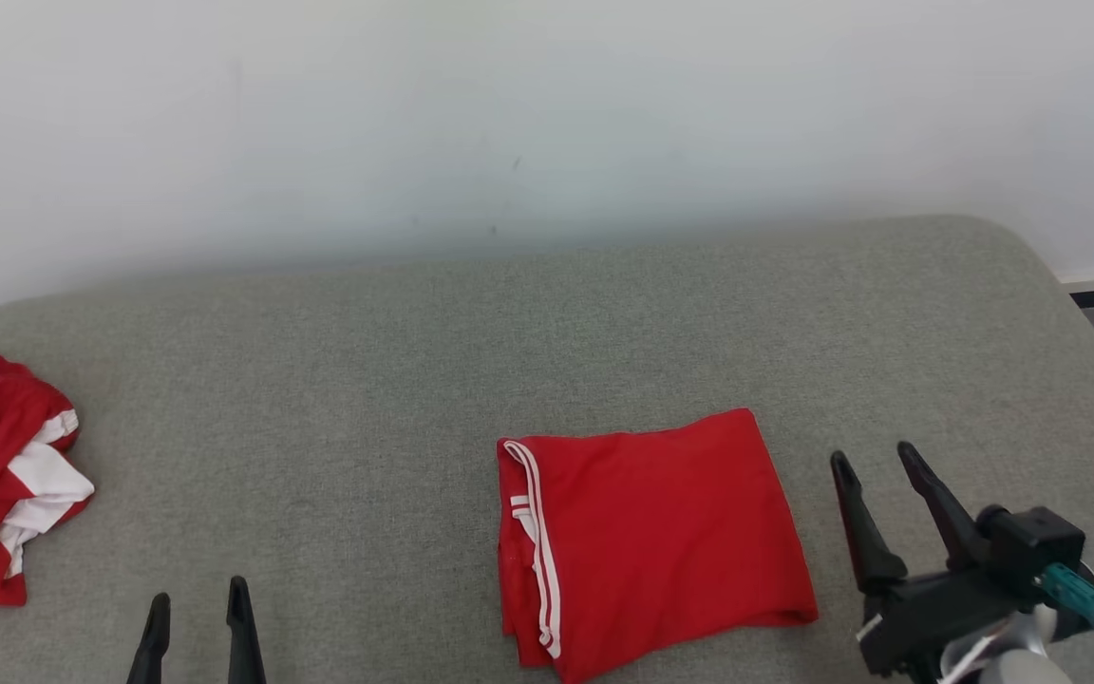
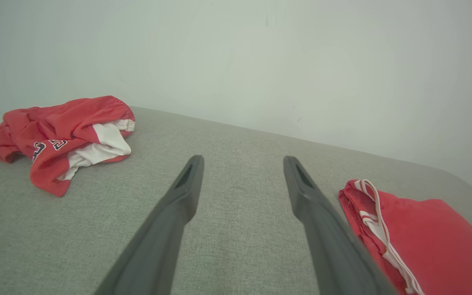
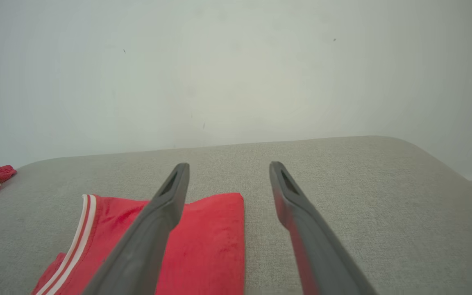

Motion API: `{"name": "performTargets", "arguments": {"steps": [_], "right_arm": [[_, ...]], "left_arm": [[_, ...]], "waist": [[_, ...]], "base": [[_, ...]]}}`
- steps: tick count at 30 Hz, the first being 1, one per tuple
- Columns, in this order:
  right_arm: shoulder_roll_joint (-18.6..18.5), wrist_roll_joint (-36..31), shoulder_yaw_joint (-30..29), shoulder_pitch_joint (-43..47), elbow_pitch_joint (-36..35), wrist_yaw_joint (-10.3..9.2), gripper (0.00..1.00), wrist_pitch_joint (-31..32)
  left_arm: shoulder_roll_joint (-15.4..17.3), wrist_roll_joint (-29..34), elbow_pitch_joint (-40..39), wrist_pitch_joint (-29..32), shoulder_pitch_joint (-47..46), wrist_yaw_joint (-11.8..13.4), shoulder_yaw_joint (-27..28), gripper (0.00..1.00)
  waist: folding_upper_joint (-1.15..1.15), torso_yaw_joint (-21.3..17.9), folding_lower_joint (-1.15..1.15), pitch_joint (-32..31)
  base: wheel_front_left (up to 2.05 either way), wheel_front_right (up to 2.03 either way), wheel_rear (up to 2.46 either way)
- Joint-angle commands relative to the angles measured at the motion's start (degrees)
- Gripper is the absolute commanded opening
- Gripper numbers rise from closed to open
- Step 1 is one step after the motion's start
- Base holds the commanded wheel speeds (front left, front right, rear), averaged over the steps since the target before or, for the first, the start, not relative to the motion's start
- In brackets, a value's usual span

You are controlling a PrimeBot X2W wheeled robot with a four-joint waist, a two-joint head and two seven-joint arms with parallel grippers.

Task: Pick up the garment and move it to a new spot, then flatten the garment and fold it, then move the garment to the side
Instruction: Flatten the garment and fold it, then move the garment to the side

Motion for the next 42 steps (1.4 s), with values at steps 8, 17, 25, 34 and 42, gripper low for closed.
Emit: {"name": "performTargets", "arguments": {"steps": [8,17,25,34,42], "right_arm": [[-2.9,1.6,-1.7,4.9,-1.5,-0.12,1.0,0.9],[-3.6,3.2,1.1,4.7,-0.9,-0.12,1.0,1.2],[-3.3,3.2,1.2,4.0,-0.2,-0.12,1.0,0.8],[-2.7,2.0,0.5,3.2,0.1,-0.12,1.0,1.0],[-2.2,1.4,-0.5,3.3,0.3,-0.13,1.0,1.4]], "left_arm": [[0.0,1.1,3.2,-0.1,-2.2,-1.2,0.6,1.0],[0.0,1.7,5.5,-0.1,-3.0,-1.7,0.8,1.0],[0.0,1.5,5.9,-0.1,-2.2,-1.8,0.8,1.0],[0.0,1.1,6.2,-0.1,-2.8,-1.5,0.4,1.0],[0.0,0.7,6.2,-0.1,-3.1,-1.2,-0.3,1.0]], "waist": [[0.0,-0.6,0.01,-0.9],[0.0,-0.9,0.01,-1.4],[0.0,-0.4,0.01,-1.3],[0.0,-0.2,0.01,-0.8],[0.0,0.1,0.01,-0.2]], "base": [[0.0,0.0,0.0],[0.0,0.0,0.0],[0.0,0.0,0.0],[0.0,0.0,0.0],[0.0,0.0,0.0]]}}
